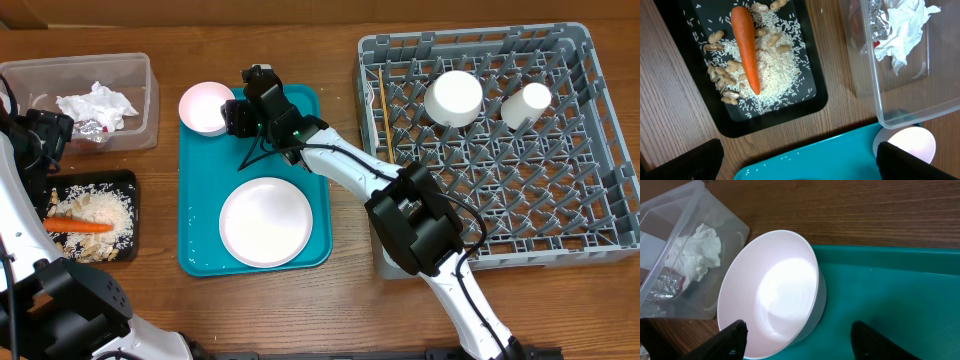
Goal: Sort waste into correct bins and load items into the dishwasher rack
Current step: 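Close the right gripper on the pink bowl's rim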
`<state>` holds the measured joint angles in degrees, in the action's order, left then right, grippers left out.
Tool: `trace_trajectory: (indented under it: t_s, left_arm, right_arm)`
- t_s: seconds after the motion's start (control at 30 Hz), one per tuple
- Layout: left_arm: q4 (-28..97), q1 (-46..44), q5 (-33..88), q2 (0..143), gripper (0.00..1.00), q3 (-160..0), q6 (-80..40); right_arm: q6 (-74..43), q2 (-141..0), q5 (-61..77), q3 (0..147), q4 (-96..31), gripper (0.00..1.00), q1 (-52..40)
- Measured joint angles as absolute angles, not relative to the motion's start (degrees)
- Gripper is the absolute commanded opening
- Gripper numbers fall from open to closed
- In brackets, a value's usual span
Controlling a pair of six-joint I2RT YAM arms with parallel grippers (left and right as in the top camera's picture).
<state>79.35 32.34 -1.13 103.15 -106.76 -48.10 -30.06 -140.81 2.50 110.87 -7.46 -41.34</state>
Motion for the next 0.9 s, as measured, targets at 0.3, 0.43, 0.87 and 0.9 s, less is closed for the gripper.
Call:
trace_trajectory:
  t_s: [0.3, 0.43, 0.87, 0.9]
  left_arm:
    - [79.3, 32.3, -1.1, 103.2, 1.0, -106.8, -48.1]
    - [79.3, 32.3, -1.1, 103.2, 1.0, -106.8, -48.1]
    - [79.3, 32.3, -1.1, 103.2, 1.0, -106.8, -48.1]
    - [79.4, 32.3, -1.1, 103.2, 1.0, -106.8, -48.1]
  right_arm:
    - [-30.1, -141.0, 2.3, 110.9, -7.3, 0.68, -41.4]
    - [-30.1, -142.1, 2.3, 110.9, -6.5, 0.68, -41.7]
    - [-30.5, -143.9, 2.3, 110.9, -6.2, 0.41, -42.4]
    - [-30.4, -143.9, 2.3, 110.9, -6.5, 0.4, -42.4]
